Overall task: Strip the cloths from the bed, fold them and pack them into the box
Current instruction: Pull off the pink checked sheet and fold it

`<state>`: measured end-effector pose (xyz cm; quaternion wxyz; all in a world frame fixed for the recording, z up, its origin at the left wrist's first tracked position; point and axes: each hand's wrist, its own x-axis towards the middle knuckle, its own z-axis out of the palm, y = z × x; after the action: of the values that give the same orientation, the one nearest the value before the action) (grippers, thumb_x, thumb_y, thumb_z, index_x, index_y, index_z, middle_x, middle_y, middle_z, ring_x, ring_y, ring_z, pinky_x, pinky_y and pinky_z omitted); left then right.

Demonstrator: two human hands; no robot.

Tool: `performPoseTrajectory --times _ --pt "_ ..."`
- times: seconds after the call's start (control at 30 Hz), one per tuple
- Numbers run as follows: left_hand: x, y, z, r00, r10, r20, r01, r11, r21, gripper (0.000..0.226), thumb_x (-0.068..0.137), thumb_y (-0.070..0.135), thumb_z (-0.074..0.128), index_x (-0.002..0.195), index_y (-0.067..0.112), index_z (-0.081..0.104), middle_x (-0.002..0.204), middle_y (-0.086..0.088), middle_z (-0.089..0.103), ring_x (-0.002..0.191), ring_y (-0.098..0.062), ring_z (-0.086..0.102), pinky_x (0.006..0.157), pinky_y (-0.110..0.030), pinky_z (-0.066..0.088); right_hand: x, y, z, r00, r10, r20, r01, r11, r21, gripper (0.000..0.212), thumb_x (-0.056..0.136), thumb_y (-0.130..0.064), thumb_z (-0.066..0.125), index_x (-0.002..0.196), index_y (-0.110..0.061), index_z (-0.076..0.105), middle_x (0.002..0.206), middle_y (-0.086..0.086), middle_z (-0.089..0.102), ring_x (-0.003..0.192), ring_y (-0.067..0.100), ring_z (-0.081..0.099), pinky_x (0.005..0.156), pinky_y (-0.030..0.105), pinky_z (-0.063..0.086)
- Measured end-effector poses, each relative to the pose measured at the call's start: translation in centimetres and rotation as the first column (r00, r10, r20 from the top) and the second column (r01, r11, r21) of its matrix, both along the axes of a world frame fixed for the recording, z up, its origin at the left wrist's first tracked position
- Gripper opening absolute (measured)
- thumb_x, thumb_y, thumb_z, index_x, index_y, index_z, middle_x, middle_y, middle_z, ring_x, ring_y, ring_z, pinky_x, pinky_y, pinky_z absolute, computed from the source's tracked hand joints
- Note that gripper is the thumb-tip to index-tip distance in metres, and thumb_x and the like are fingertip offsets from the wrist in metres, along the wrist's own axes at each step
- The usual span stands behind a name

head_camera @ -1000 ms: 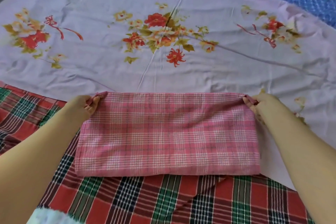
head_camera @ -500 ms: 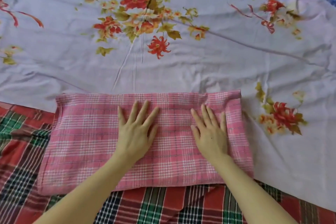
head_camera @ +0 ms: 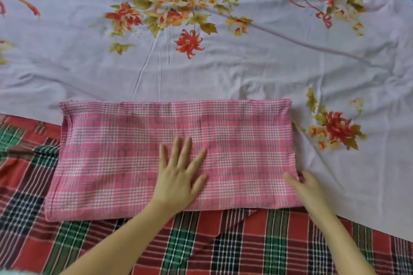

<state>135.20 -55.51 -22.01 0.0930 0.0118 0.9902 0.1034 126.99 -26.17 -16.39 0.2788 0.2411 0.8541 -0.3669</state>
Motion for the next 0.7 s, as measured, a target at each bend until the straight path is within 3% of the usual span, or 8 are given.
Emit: performPoseTrajectory --times 0.2,0.27,0.33,0.4,0.47,0.5,0.57,0.7 --pt "4.8 0.5 0.5 0.988 -0.149 0.035 0.146 0.986 0.076 0.056 0.097 0.054 0.029 0.148 0.031 0.027 0.156 -0.010 0.019 0.145 -0.032 0.011 0.111 -0.059 0.013 -0.8 -6.8 8.5 0.988 0.138 -0.064 -0.147 0.974 -0.173 0.041 0.082 0.004 0.062 0.113 -0.023 0.056 0.097 -0.004 0.069 0.079 0.009 0.066 0.058 0.020 0.048" --pt "5.1 -0.3 1.1 0.987 -0.160 -0.013 0.160 0.974 0.160 0.048 0.099 0.048 0.032 0.143 0.032 0.038 0.153 -0.005 0.029 0.144 -0.027 0.021 0.112 -0.054 0.018 0.3 -10.5 10.7 0.915 0.364 -0.174 -0.372 0.928 -0.011 0.059 0.082 -0.002 0.060 0.131 -0.032 0.046 0.082 -0.010 0.066 0.065 0.008 0.063 0.053 0.020 0.048" --pt "4.9 -1.5 2.6 0.995 0.087 -0.044 -0.056 0.882 0.468 0.038 0.099 0.036 0.037 0.133 0.028 0.053 0.140 0.007 0.049 0.134 -0.013 0.040 0.109 -0.044 0.034 2.2 -15.2 11.7 0.749 0.649 -0.133 -0.606 0.753 0.256 0.086 0.085 -0.017 0.056 0.149 -0.039 0.003 0.073 -0.010 0.060 0.060 0.012 0.055 0.053 0.023 0.043" --pt "4.0 -3.0 4.5 0.849 0.475 0.230 -0.470 0.483 0.739 0.028 0.099 0.028 0.044 0.123 0.025 0.059 0.119 0.013 0.064 0.113 -0.002 0.058 0.097 -0.033 0.048 4.3 -19.6 10.4 0.589 0.804 -0.084 -0.705 0.562 0.432 0.089 0.088 -0.023 0.050 0.149 -0.026 -0.015 0.079 -0.002 0.063 0.069 0.019 0.057 0.059 0.026 0.038" --pt "3.1 -4.7 5.7 0.606 0.600 0.523 -0.661 0.013 0.750 0.027 0.099 0.024 0.046 0.121 0.017 0.058 0.106 0.004 0.070 0.097 -0.008 0.066 0.087 -0.030 0.054 6.5 -23.7 7.2 0.517 0.856 -0.011 -0.770 0.470 0.432 0.088 0.089 -0.017 0.048 0.149 -0.015 -0.017 0.088 0.004 0.067 0.074 0.023 0.060 0.062 0.030 0.037" --pt "2.6 -5.6 5.7 0.538 0.604 0.589 -0.688 -0.089 0.720 0.028 0.100 0.025 0.044 0.122 0.013 0.057 0.104 -0.001 0.070 0.094 -0.012 0.068 0.084 -0.030 0.055 7.4 -25.1 5.2 0.493 0.870 0.024 -0.797 0.440 0.414 0.088 0.090 -0.014 0.047 0.148 -0.012 -0.019 0.091 0.006 0.068 0.076 0.023 0.062 0.062 0.031 0.037" --pt "1.8 -6.8 5.8 0.499 0.594 0.631 -0.729 -0.106 0.676 0.030 0.099 0.029 0.044 0.122 0.012 0.055 0.103 -0.004 0.069 0.092 -0.015 0.068 0.079 -0.029 0.055 8.6 -27.0 2.1 0.474 0.879 0.061 -0.814 0.410 0.411 0.086 0.093 -0.012 0.043 0.142 -0.007 -0.027 0.095 0.008 0.069 0.080 0.025 0.065 0.059 0.032 0.035" --pt "-0.1 -7.0 5.7 0.548 0.628 0.552 -0.788 0.167 0.592 0.033 0.093 0.041 0.053 0.110 0.015 0.059 0.092 0.001 0.068 0.084 -0.015 0.067 0.079 -0.037 0.057 9.3 -26.5 0.5 0.467 0.884 0.016 -0.822 0.428 0.375 0.092 0.089 -0.017 0.045 0.140 -0.010 -0.031 0.086 0.006 0.066 0.060 0.021 0.053 0.049 0.026 0.030"
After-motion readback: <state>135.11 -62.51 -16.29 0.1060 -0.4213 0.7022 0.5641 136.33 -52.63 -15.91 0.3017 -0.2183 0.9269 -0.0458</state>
